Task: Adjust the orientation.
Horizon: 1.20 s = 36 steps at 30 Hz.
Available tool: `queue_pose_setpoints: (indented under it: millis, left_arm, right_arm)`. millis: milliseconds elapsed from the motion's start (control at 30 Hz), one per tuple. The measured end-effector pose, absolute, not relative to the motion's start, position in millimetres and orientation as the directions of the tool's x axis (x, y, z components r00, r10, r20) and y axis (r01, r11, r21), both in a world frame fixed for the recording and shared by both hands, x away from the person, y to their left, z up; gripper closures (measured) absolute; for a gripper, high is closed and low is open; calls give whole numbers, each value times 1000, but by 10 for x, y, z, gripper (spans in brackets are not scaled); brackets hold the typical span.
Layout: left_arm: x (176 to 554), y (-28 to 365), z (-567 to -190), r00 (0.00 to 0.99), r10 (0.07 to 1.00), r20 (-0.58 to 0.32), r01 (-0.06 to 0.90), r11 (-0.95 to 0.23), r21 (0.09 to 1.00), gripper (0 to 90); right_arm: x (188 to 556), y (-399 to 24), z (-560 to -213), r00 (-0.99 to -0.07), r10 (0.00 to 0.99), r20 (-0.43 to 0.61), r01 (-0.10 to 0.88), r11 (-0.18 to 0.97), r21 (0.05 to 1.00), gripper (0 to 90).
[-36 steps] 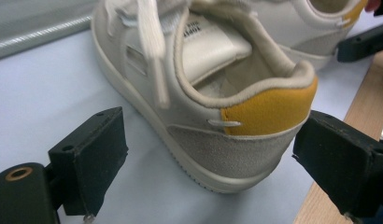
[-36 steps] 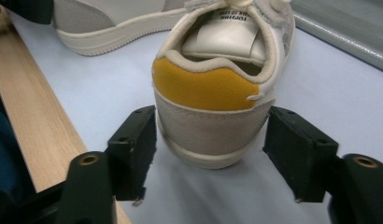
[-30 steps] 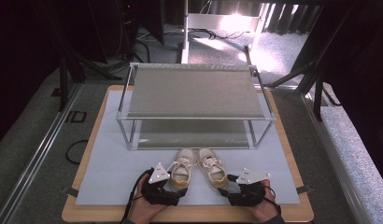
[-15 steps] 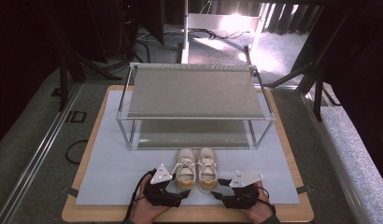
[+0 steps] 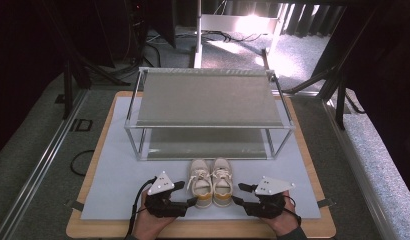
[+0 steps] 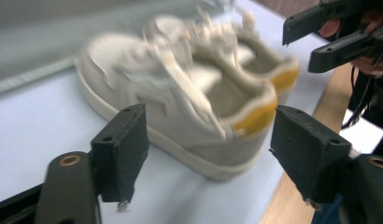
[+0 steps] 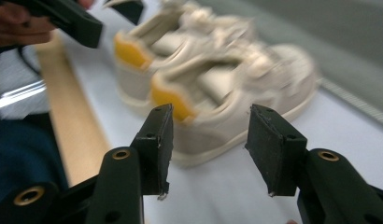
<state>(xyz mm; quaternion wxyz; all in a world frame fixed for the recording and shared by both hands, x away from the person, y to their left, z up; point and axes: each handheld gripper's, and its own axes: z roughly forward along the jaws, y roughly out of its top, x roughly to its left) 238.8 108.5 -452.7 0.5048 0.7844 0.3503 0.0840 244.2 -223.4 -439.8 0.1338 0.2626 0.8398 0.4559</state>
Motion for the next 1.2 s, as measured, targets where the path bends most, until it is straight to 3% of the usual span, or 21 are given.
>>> queue_pose_setpoints:
  millis: [133,400,833,1200]
  left_arm:
    - [2475,1102,-4468,716,661,-223,466,-216,858,297]
    - [2621,940,-4501,660,726,-193,523,-259,812,397]
    - [2731,814,-4535,655,725,-211,571,-293,767,524]
    - [2772,777,-4503,648,728,-224,608,-318,727,550]
  right_arm:
    - [2541,-2147,-4339,-802,597,2,336,448,828,505]
    - [2710,-1942,-4401,-749,662,19,425,458,781,539]
    - [2747,-1848,-4436,-717,697,16,477,473,741,564]
    - [2754,-1867,-4458,-710,701,65,497,433,752,630]
